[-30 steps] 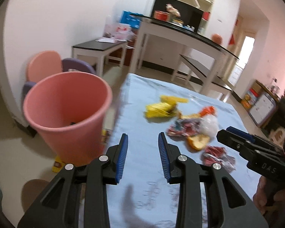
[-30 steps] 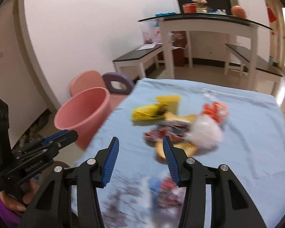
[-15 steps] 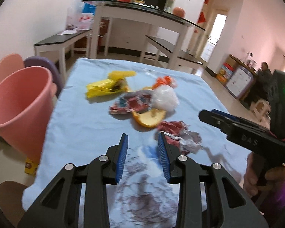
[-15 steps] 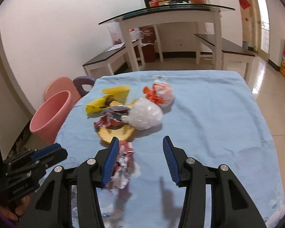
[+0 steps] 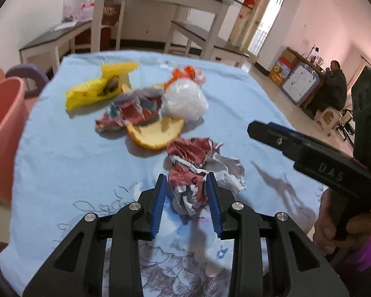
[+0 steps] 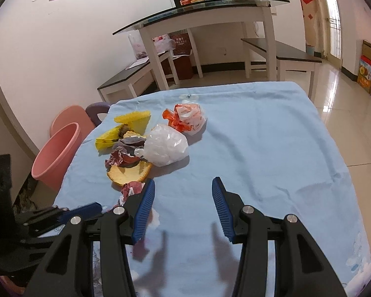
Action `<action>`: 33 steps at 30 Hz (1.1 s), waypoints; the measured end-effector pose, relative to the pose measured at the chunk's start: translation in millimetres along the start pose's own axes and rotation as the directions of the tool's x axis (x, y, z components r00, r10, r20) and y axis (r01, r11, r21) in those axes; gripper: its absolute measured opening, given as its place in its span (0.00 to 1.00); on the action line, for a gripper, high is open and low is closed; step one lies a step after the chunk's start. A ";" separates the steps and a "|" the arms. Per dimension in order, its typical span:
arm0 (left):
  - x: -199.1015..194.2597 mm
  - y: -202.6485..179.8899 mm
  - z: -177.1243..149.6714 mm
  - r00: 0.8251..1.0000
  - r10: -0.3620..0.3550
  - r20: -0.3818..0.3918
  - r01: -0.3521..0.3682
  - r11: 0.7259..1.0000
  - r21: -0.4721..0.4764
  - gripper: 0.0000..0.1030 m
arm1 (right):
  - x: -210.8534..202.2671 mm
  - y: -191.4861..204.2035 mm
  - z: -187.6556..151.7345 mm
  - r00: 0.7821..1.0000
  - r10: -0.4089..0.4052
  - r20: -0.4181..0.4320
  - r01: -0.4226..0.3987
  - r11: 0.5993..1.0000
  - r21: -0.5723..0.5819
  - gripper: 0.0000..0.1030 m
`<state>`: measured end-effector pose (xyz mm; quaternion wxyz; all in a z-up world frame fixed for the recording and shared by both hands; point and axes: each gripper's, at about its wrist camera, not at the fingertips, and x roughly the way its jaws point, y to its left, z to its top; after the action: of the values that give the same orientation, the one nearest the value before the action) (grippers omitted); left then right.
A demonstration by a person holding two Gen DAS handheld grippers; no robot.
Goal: Collect trash
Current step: 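Grasp the crumpled red-white wrapper with the left gripper while the right grasps the clear bag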
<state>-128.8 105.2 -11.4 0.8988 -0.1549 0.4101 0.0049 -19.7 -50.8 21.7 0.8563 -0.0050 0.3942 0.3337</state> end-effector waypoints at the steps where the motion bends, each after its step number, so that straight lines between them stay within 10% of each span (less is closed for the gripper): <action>1: 1.6 -0.2 -1.3 1.000 -0.005 -0.006 0.005 1.000 0.001 0.32 | 0.8 -1.3 0.1 1.000 0.003 -0.002 -0.003 1.000 0.004 0.46; 12: 4.8 -2.4 -4.9 1.000 0.001 -0.007 -0.001 1.000 0.017 0.38 | 10.4 -6.2 -1.4 1.000 0.002 -0.023 -0.001 1.000 0.018 0.46; 19: -6.8 -4.5 -6.4 0.999 -0.001 0.035 -0.001 0.999 0.053 0.18 | 12.2 -4.5 -1.1 1.000 0.002 -0.025 -0.002 1.000 0.015 0.46; 33: -58.4 11.1 -17.6 0.989 0.025 0.143 -0.037 0.996 0.085 0.17 | 42.1 17.9 24.3 0.999 0.036 -0.026 -0.036 0.999 -0.001 0.51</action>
<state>-182.0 117.7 17.9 0.9313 -0.1084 0.3475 0.0119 6.0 -6.4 14.5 0.8448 -0.0028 0.4053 0.3493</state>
